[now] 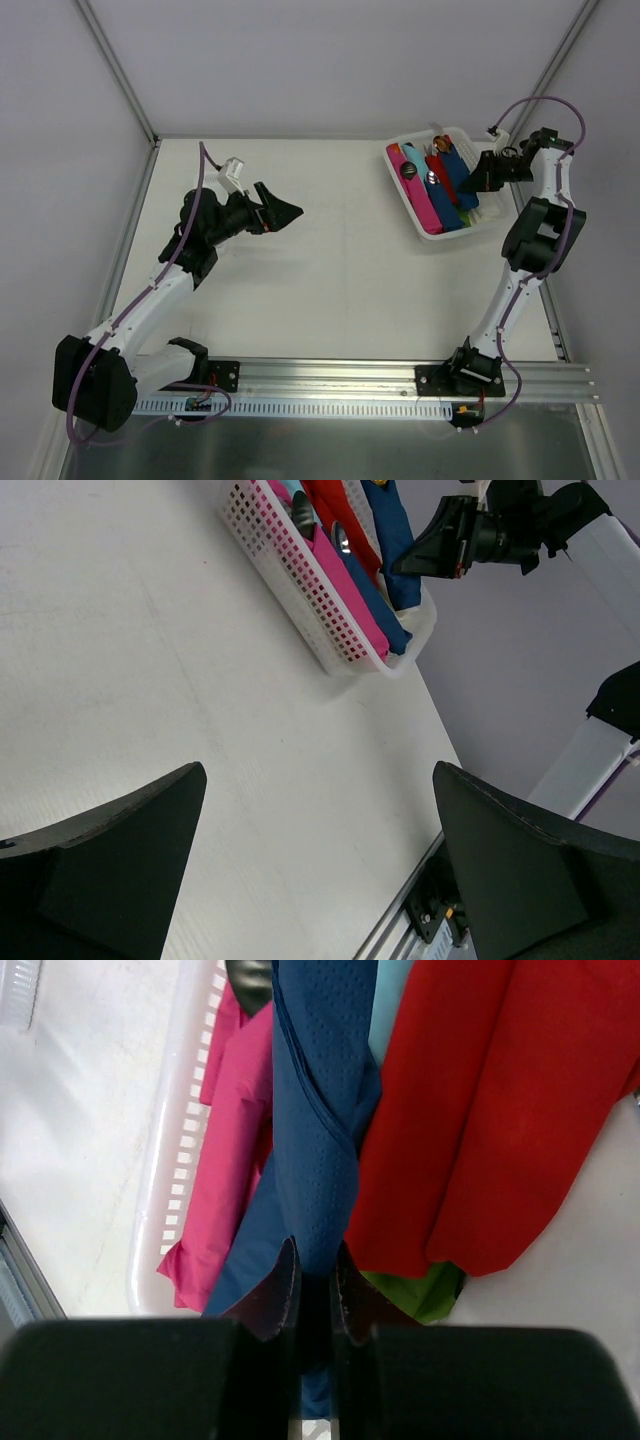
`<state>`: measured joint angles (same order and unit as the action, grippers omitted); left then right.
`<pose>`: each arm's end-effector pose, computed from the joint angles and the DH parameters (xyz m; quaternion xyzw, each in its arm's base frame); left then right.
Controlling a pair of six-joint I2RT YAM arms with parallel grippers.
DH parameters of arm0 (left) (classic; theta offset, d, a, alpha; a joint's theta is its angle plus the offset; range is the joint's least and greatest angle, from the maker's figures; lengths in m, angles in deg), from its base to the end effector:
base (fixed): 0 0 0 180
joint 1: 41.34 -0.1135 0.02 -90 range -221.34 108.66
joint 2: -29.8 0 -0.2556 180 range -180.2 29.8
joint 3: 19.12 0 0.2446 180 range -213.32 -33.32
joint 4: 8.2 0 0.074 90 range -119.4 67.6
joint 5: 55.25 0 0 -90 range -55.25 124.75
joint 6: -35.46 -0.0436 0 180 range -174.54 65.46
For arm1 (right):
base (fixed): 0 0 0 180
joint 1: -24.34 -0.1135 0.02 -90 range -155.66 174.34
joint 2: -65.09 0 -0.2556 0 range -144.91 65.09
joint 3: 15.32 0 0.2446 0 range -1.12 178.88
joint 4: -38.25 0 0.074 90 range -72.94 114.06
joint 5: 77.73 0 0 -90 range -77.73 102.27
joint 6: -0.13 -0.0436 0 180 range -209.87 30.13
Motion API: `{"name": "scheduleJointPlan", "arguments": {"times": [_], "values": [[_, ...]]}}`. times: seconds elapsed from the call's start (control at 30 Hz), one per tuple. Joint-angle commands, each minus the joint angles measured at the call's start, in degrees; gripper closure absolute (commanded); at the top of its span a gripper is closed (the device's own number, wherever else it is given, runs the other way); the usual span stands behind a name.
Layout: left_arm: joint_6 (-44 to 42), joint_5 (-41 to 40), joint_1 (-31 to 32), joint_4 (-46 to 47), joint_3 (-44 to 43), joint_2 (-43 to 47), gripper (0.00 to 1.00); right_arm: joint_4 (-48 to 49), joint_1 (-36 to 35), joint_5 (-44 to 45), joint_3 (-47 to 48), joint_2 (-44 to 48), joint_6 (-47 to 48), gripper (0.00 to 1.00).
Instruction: Place the utensils on the paper napkin and roll it up
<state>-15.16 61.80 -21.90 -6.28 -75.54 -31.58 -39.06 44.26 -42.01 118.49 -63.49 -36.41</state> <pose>0.2328 -0.1032 0.3107 0.0364 0.7227 -0.4764 0.4995 0.4385 -0.1213 0.2410 -0.3217 0.8212 0.2785 0.3804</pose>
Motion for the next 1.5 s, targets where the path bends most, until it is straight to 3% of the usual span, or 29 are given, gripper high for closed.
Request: {"name": "scheduleJointPlan", "arguments": {"times": [0.0,0.63,1.27,1.47], "values": [[-0.88,0.90,0.16,3.22,0.56,-0.49,0.01,-1.31,0.73,-2.41,1.77,-0.97,0.51,1.00],[3.16,2.22,0.16,8.40,0.64,-5.06,0.01,-9.13,3.72,-3.55,-4.39,-2.56,7.46,1.00],[3.25,1.60,0.16,9.02,1.26,-5.76,0.01,-7.64,3.54,5.13,3.52,-12.14,-1.50,1.00],[2.81,1.69,0.07,8.32,1.08,-5.41,0.01,-7.12,2.31,12.52,1.86,-11.09,-0.98,0.70]]}}
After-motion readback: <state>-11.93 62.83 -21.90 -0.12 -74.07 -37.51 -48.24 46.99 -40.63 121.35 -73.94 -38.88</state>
